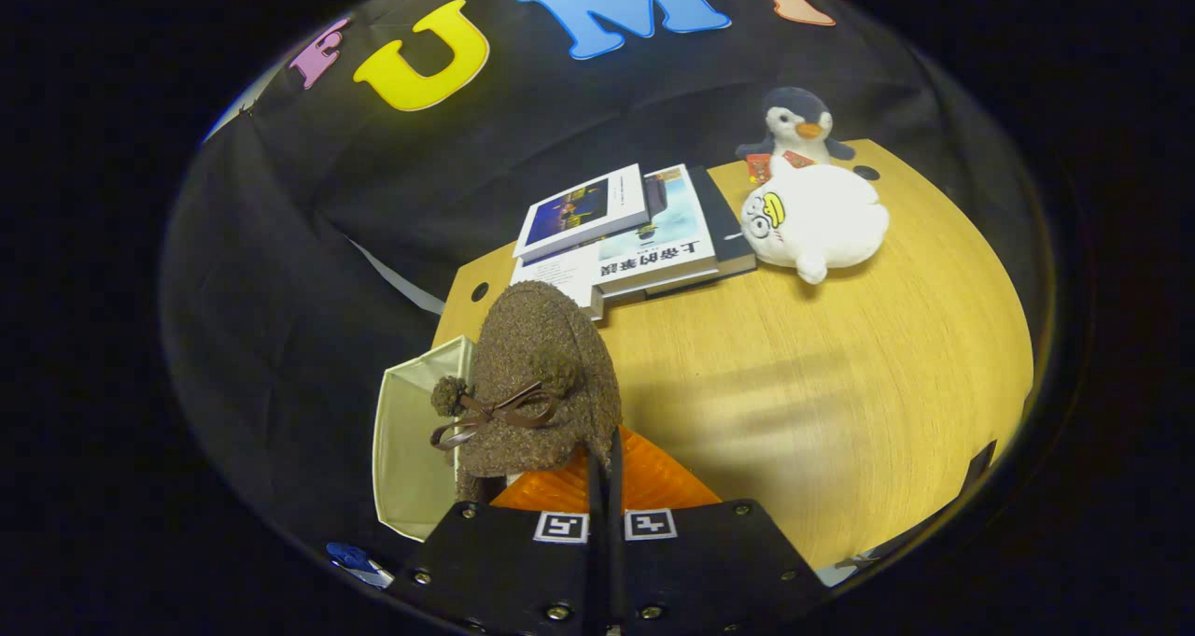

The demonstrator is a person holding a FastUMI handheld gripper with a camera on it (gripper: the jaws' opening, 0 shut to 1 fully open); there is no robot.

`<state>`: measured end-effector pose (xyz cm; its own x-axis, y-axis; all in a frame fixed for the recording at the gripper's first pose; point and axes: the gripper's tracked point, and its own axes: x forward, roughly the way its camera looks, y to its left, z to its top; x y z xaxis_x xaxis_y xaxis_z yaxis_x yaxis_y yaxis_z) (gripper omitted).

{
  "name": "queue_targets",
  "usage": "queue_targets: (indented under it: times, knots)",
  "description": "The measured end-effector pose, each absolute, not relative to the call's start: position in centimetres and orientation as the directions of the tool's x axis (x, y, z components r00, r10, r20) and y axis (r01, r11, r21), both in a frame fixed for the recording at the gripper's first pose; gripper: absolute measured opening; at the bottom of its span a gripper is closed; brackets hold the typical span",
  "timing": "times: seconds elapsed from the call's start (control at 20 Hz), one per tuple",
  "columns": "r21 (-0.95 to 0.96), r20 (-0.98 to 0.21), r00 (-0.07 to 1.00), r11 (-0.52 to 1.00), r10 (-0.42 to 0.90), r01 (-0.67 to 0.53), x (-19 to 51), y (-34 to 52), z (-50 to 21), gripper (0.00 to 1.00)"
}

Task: Open the storage box then place both shoes into the box .Put the left shoe in first, then the right shoe, with the right side of both shoes facing outward in a uniform manner.

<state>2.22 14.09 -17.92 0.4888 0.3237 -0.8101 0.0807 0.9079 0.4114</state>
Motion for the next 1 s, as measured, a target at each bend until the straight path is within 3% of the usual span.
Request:
queue_targets:
  times: [0.6, 0.95, 1.0]
  knots:
    - [0.444, -0.790, 0.442, 0.894, 0.425, -0.065, 4.0, 27.9, -17.6, 0.00]
    - [0.362, -0.842, 0.399, 0.929, 0.364, -0.083, 2.5, 30.4, -21.4, 0.00]
    - [0.354, -0.842, 0.404, 0.931, 0.357, -0.086, 2.2, 30.5, -21.8, 0.09]
